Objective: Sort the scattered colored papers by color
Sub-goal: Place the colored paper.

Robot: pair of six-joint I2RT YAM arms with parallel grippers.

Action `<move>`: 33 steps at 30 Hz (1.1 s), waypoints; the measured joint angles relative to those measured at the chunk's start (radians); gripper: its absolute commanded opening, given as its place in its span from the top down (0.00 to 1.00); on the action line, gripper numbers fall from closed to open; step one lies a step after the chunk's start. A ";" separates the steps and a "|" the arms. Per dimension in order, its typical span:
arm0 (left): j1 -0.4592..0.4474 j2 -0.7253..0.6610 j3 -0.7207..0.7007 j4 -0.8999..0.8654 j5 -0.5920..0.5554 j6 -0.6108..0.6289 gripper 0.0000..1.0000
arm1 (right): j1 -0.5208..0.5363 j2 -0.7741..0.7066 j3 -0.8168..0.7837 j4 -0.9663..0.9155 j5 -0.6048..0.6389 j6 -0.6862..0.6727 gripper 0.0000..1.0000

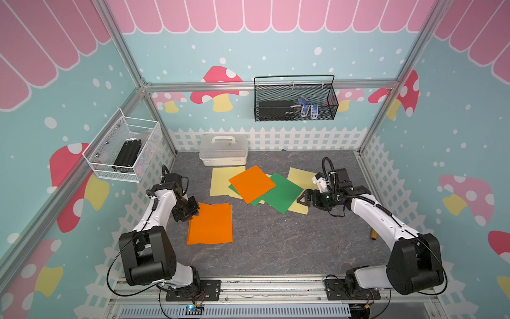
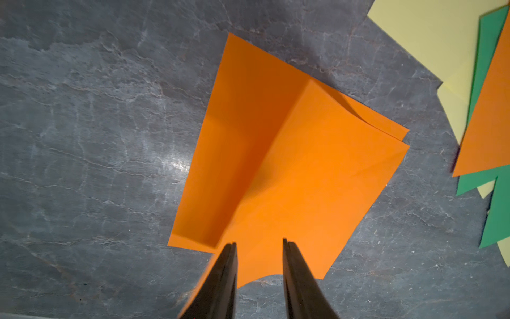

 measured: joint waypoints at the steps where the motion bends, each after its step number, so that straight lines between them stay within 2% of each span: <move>1: 0.004 0.000 0.002 0.000 -0.004 0.000 0.68 | 0.000 0.000 0.000 0.000 0.000 0.000 0.02; 8: 0.020 -0.002 0.002 -0.004 -0.029 0.000 0.66 | 0.000 0.005 0.000 0.003 -0.015 0.000 0.03; 12: 0.020 -0.006 0.002 -0.006 -0.029 0.000 0.66 | 0.003 0.029 0.000 0.027 -0.063 0.002 0.09; 17: 0.021 -0.006 0.002 0.002 -0.006 -0.019 0.64 | 0.087 0.117 0.017 0.061 -0.095 0.014 0.26; 21: 0.022 -0.006 0.001 0.039 0.032 -0.057 0.64 | 0.220 0.239 0.098 0.070 -0.101 0.026 0.49; 23: 0.022 -0.008 -0.004 0.061 0.045 -0.080 0.64 | 0.271 0.290 0.147 0.075 -0.102 0.024 0.46; 24: 0.023 -0.011 -0.011 0.077 0.061 -0.090 0.63 | 0.292 0.310 0.169 0.080 -0.100 0.023 0.36; 26: 0.019 -0.016 -0.022 0.104 0.096 -0.111 0.62 | 0.314 0.339 0.203 0.086 -0.087 0.026 0.27; 33: -0.062 -0.020 -0.032 0.219 0.220 -0.177 0.61 | 0.309 0.473 0.363 0.110 -0.055 0.069 0.25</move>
